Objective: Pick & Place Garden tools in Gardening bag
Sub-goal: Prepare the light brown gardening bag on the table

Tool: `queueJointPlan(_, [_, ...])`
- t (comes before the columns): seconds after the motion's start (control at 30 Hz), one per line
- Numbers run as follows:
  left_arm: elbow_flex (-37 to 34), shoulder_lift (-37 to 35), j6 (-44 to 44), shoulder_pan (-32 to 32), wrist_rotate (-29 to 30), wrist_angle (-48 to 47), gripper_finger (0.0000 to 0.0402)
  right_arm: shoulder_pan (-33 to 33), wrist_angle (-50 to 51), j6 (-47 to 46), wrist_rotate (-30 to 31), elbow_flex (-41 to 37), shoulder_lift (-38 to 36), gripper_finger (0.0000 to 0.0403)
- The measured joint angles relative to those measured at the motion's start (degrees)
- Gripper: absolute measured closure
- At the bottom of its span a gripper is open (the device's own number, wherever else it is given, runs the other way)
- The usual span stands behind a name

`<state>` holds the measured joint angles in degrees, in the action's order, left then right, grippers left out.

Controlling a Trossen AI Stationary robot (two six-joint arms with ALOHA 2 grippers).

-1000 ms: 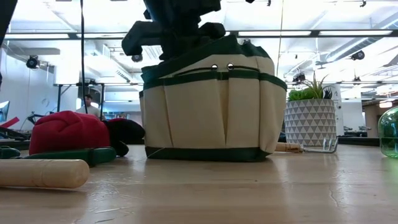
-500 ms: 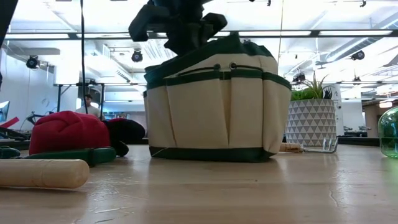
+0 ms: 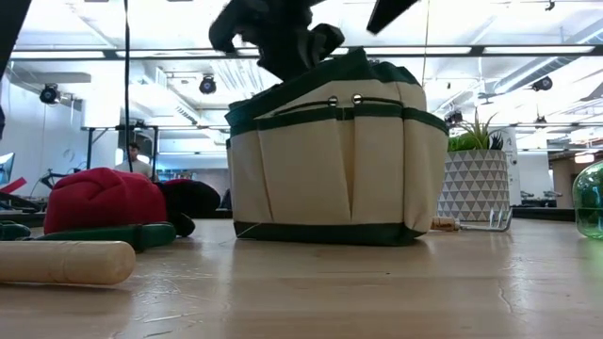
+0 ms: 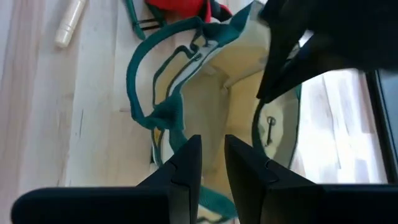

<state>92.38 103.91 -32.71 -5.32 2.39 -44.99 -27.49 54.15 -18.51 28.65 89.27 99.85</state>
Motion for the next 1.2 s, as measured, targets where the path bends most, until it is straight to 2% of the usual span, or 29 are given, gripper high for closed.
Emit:
queueJointPlan(0.2, [0.00,-2.07,0.66,0.46,-1.42,-0.37,0.0397,0.00,-6.85,2.05,2.77,-6.33,-2.16,0.0343])
queueJointPlan(0.57, [-0.04,-3.50,0.86,0.73,-1.40,0.22,0.0397,2.96,-11.38,2.23,5.81,-11.63,-2.22,0.0347])
queueJointPlan(0.8, [-0.06,-3.51,1.04,1.13,-2.04,0.22,0.0397,4.46,-13.25,3.08,6.02,-13.32,-2.22,0.0390])
queueJointPlan(1.2, [-0.13,-3.51,1.24,1.86,-3.75,0.39,0.0396,6.56,-17.27,6.90,5.74,-14.62,-2.22,0.0395])
